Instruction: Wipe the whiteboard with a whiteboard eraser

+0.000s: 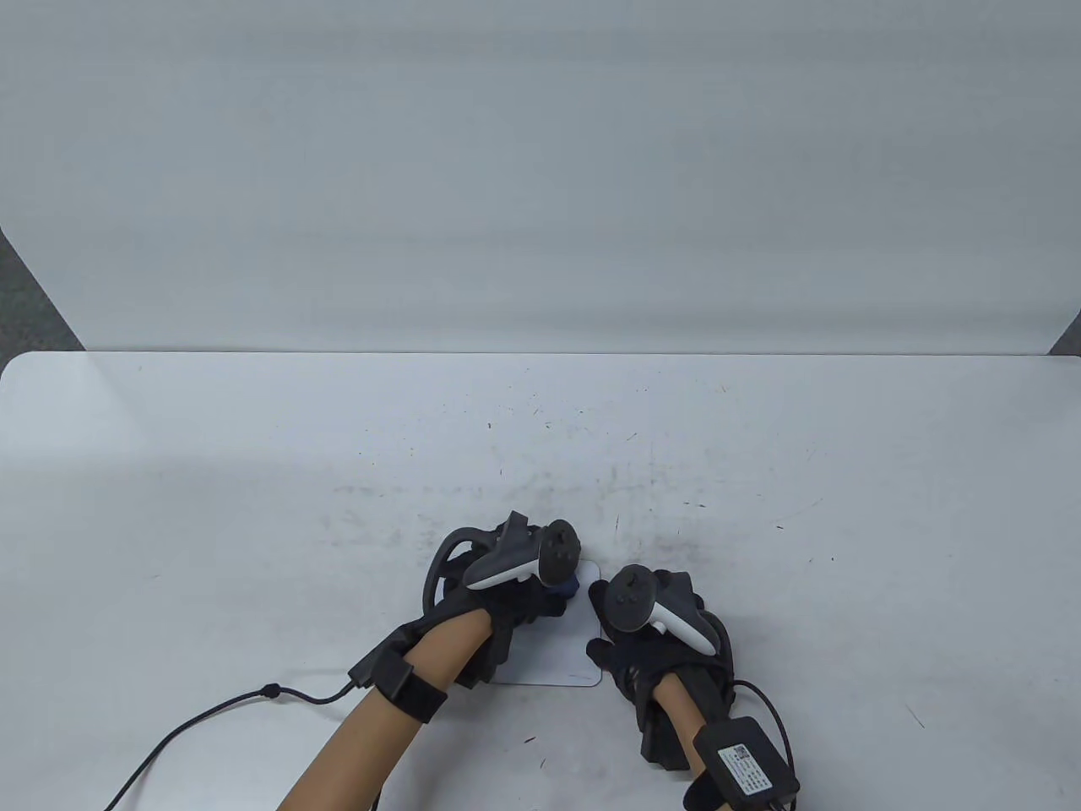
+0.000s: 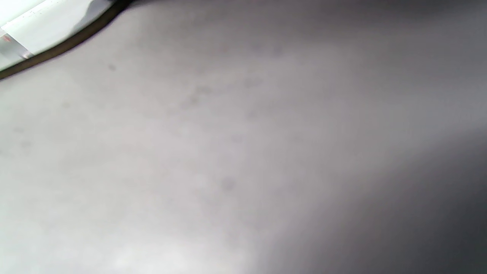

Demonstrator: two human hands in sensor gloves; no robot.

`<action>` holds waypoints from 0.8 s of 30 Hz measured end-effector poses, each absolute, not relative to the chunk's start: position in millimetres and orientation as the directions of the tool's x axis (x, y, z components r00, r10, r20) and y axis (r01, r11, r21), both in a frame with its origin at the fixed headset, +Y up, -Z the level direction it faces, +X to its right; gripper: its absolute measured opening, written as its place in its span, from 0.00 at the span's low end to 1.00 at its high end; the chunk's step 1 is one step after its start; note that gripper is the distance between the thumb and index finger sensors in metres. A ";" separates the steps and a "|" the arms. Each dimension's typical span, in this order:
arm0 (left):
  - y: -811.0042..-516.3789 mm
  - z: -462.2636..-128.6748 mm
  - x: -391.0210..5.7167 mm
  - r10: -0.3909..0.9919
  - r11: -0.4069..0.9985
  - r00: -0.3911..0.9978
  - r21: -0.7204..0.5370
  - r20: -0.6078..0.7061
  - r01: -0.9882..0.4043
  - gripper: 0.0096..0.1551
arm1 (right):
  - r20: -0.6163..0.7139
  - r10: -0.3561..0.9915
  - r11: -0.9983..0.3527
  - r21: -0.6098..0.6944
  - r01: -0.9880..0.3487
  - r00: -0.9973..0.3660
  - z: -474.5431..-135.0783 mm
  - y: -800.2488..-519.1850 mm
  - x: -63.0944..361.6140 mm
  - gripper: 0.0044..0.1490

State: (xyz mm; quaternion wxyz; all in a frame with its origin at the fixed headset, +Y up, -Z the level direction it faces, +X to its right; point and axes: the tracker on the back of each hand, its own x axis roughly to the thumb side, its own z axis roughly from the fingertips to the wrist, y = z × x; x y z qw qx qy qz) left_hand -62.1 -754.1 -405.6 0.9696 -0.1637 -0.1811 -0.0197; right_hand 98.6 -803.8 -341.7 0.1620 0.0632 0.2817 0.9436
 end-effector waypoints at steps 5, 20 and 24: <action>-755.7 -407.0 -61.3 0.041 0.951 0.934 -0.301 0.355 0.072 0.48 | 0.025 0.347 -0.785 0.555 -0.275 -0.938 -341.6 -804.0 98.6 0.44; -756.1 -322.2 -58.4 -0.034 0.962 0.846 -0.211 0.532 0.171 0.49 | 0.025 0.341 -0.787 0.554 -0.271 -0.940 -341.9 -804.1 99.2 0.44; -757.3 -314.4 -58.4 0.014 0.962 0.846 -0.237 0.533 0.133 0.49 | 0.025 0.339 -0.788 0.554 -0.269 -0.940 -341.9 -804.0 99.1 0.44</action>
